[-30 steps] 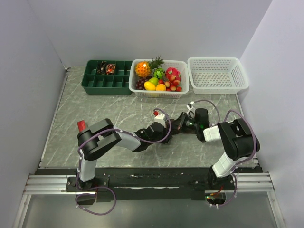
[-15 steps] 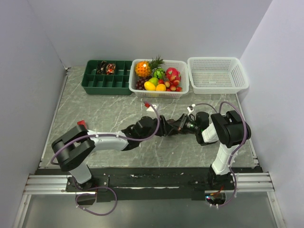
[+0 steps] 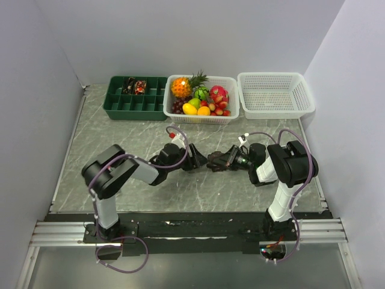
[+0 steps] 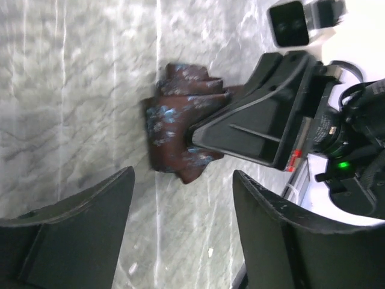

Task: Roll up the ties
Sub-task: Roll the tie at the center of the board.

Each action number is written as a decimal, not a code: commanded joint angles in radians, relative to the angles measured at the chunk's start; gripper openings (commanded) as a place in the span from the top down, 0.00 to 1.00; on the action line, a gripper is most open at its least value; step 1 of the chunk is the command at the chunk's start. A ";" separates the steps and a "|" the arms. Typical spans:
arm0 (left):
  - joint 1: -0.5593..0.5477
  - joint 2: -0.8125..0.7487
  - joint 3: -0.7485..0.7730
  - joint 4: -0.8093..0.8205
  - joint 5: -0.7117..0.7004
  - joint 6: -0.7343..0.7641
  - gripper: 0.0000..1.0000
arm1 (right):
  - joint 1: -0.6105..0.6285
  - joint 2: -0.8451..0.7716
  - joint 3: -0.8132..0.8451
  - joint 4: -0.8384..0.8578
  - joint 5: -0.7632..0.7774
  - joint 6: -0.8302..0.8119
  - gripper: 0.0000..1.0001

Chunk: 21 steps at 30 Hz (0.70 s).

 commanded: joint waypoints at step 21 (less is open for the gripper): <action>0.013 0.301 0.043 0.322 0.062 -0.205 0.41 | -0.034 -0.014 -0.012 0.039 -0.055 0.011 1.00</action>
